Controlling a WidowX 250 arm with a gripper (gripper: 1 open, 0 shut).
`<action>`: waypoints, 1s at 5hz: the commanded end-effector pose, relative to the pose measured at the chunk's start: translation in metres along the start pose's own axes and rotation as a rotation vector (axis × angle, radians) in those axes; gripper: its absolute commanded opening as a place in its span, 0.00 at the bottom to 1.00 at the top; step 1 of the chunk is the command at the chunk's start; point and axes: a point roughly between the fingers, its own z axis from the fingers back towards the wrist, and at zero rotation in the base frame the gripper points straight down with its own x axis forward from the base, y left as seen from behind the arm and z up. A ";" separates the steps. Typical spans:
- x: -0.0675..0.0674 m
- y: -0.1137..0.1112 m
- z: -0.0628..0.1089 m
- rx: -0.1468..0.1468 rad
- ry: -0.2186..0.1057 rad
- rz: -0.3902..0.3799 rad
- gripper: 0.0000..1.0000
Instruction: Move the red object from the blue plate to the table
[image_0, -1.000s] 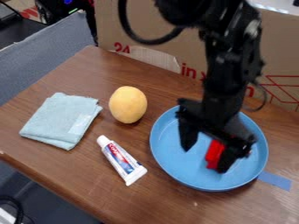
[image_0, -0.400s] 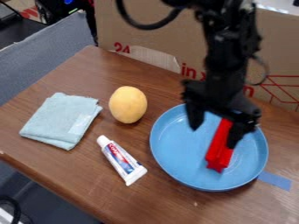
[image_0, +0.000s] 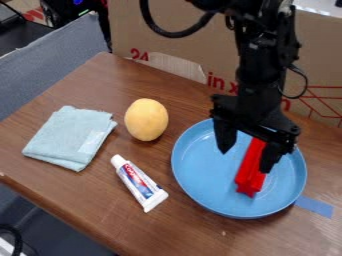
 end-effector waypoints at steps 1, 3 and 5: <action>-0.009 0.002 0.014 -0.007 -0.033 0.010 1.00; -0.012 -0.001 0.008 0.011 -0.053 -0.022 1.00; -0.012 0.001 0.008 0.008 -0.032 -0.021 1.00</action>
